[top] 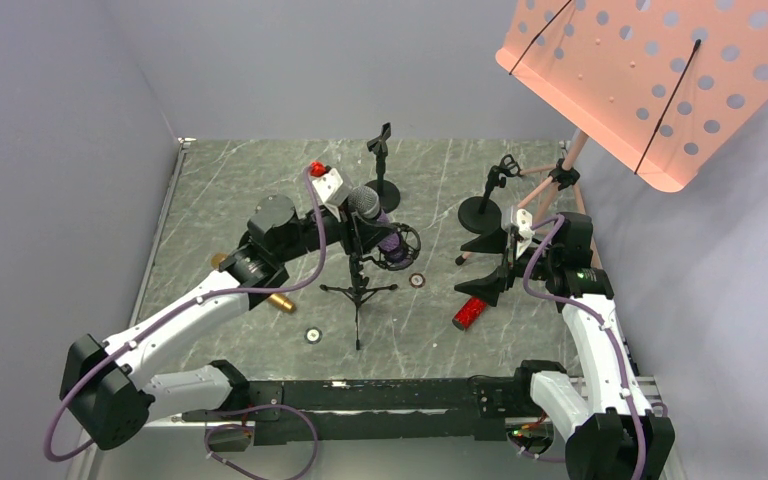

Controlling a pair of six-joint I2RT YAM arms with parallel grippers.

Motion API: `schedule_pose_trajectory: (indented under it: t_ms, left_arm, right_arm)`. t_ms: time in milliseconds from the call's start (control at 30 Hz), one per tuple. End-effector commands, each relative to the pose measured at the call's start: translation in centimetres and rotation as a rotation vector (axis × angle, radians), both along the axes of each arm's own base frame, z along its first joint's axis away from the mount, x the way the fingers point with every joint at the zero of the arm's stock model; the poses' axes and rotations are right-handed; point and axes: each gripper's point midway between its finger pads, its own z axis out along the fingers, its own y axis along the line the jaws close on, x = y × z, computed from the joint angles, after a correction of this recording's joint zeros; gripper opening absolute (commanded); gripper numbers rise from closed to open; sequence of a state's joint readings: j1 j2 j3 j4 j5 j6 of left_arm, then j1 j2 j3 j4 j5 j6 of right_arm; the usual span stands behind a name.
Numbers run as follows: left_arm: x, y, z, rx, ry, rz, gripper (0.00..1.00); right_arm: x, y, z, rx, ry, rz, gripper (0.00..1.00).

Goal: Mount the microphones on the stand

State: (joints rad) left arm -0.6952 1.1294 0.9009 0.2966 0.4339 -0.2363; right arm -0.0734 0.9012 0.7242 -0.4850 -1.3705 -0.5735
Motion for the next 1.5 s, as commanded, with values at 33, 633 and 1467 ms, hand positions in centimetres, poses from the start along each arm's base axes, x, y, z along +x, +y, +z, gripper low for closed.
schedule_pose_trajectory:
  t_ms: [33,633,1467]
  left_arm:
    - [0.0,-0.2,-5.2,0.082,0.122,-0.017,0.00]
    - [0.4,0.1,-5.9,0.220,0.103,-0.028,0.00]
    - [0.0,-0.6,-3.5,0.190,0.100,-0.071,0.00]
  right_arm:
    - [-0.2,0.2,0.4,0.017,-0.045,0.033,1.00]
    - [0.4,3.0,-1.8,-0.105,-0.101,0.139,0.99]
    - [4.4,10.1,0.7,-0.083,-0.096,0.236,0.90]
